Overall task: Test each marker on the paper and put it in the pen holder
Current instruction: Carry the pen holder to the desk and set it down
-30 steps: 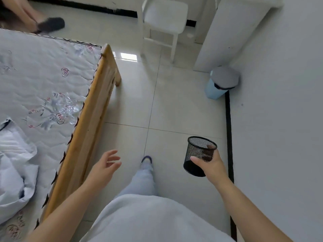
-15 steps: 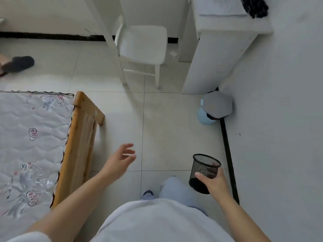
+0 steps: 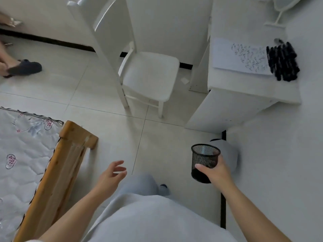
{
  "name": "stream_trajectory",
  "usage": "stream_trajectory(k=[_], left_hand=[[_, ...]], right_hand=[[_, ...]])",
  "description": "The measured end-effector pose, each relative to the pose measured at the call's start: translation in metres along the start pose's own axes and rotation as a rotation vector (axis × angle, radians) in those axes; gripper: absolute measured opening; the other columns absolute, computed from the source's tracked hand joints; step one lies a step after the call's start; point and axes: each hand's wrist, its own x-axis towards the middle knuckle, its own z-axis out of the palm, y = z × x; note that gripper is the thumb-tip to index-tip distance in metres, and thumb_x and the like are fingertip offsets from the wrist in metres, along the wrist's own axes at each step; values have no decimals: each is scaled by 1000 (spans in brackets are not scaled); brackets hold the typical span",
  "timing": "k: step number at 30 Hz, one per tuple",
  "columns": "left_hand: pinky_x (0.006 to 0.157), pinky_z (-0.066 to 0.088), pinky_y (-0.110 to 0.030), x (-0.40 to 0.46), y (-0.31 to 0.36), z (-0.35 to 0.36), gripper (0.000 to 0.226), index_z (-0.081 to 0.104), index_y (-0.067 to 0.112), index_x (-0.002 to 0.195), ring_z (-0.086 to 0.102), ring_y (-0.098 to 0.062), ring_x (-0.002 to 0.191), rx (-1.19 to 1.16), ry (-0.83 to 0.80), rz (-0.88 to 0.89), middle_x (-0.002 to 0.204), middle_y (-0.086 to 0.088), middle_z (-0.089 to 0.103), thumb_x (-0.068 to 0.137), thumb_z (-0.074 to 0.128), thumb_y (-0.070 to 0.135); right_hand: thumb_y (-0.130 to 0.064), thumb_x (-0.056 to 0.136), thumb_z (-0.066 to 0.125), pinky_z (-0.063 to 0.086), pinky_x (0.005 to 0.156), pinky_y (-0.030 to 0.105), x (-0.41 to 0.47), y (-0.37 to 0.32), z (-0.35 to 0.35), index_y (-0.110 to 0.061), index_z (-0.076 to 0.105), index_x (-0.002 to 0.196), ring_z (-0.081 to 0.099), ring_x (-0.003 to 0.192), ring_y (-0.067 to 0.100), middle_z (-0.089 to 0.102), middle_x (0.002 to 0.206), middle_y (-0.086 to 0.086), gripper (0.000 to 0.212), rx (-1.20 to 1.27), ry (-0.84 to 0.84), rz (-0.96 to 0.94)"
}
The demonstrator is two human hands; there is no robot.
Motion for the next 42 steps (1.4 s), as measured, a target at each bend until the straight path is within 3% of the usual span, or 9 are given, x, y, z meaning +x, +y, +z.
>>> stream_trajectory(k=[7, 11, 14, 17, 20, 23, 28, 33, 42], left_hand=[[88, 48, -39, 119, 85, -23, 31, 48, 33, 116, 61, -14, 97, -20, 43, 14, 107, 5, 63, 89, 57, 21], [87, 49, -36, 189, 157, -36, 28, 49, 39, 109, 61, -10, 95, 41, -15, 66, 105, 8, 64, 88, 58, 22], [78, 48, -26, 238, 222, -45, 27, 51, 45, 105, 62, -5, 92, 118, -88, 131, 102, 13, 64, 88, 58, 25], [66, 43, -16, 287, 288, -48, 26, 51, 38, 112, 61, 3, 88, 216, -126, 199, 100, 15, 63, 89, 56, 26], [68, 43, -18, 320, 343, -41, 25, 50, 44, 106, 61, 1, 88, 231, -146, 237, 99, 16, 62, 89, 57, 27], [65, 43, -19, 352, 389, -28, 26, 49, 50, 100, 61, 1, 88, 219, -156, 257, 99, 17, 62, 89, 56, 28], [68, 44, -17, 380, 436, 3, 25, 49, 44, 107, 61, -3, 91, 231, -143, 284, 101, 16, 62, 90, 54, 26], [68, 41, -13, 405, 489, 37, 27, 47, 37, 116, 57, 2, 91, 309, -188, 349, 104, 15, 60, 92, 51, 25], [68, 40, -7, 432, 570, 95, 29, 46, 28, 120, 58, -1, 92, 546, -380, 504, 105, 11, 59, 92, 52, 23]], right_hand=[[-29, 57, 84, 47, 82, 29, 123, -70, -4, -36, 51, 105, 61, 95, 7, 63, 103, -14, 59, 54, -14, -22], [-31, 59, 83, 46, 82, 29, 172, -100, -4, -41, 51, 98, 59, 96, 6, 62, 104, -15, 52, 130, 45, 51], [-31, 61, 82, 42, 76, 24, 208, -130, -9, -48, 49, 92, 56, 94, -1, 60, 101, -22, 48, 168, 87, 72], [-36, 61, 82, 39, 70, 21, 241, -161, -18, -45, 48, 94, 56, 92, -1, 58, 97, -25, 47, 190, 172, 83], [-39, 58, 80, 38, 68, 16, 265, -181, -31, -49, 50, 92, 55, 87, -10, 60, 94, -26, 46, 207, 255, 61], [-31, 61, 82, 42, 77, 26, 301, -196, -48, -37, 48, 103, 57, 94, 5, 59, 100, -17, 54, 231, 303, 57], [-27, 63, 82, 41, 80, 26, 356, -213, -85, -30, 47, 108, 56, 96, 11, 60, 103, -11, 57, 253, 308, 27], [-25, 63, 81, 41, 76, 21, 397, -221, -121, -31, 48, 109, 55, 97, 0, 60, 102, -16, 57, 302, 306, 39], [-22, 66, 82, 40, 70, 15, 416, -217, -149, -28, 48, 112, 56, 94, 4, 59, 102, -14, 58, 486, 459, 134]])
